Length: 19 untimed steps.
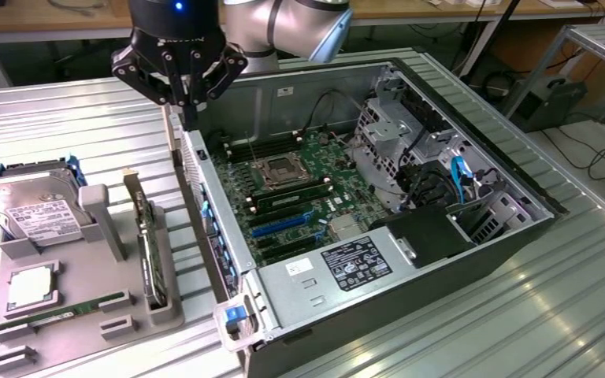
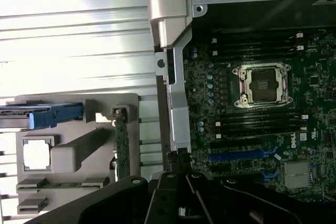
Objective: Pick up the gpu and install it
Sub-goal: 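Reach for the gpu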
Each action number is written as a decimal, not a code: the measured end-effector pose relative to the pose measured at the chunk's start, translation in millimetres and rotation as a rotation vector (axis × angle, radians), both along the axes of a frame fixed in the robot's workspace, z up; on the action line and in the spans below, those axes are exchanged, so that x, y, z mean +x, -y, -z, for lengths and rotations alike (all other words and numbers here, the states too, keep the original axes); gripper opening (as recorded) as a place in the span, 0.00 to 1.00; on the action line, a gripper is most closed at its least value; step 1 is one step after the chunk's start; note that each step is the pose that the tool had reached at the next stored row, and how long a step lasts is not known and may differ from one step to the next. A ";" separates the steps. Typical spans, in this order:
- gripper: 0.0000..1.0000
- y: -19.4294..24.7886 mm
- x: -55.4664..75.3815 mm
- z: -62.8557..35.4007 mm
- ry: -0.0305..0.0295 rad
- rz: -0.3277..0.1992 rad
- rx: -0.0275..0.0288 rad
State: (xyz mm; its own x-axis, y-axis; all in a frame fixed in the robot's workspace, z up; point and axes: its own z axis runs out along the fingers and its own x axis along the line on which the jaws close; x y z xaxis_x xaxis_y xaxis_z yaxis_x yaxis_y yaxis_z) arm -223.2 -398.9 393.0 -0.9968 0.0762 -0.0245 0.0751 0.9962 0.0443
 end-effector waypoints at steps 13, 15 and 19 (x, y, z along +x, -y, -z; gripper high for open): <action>0.11 0.0 -6.0 0.0 0.0000 0.000 0.0000; 0.11 0.0 -6.8 0.0 0.0000 0.000 0.0000; 0.11 0.0 -8.7 0.1 0.0000 0.000 0.0000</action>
State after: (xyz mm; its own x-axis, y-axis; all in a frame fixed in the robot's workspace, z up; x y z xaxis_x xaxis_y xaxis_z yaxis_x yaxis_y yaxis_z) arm -232.0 -398.9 393.0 -0.9968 0.0762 -0.0245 0.0751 0.9962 0.0443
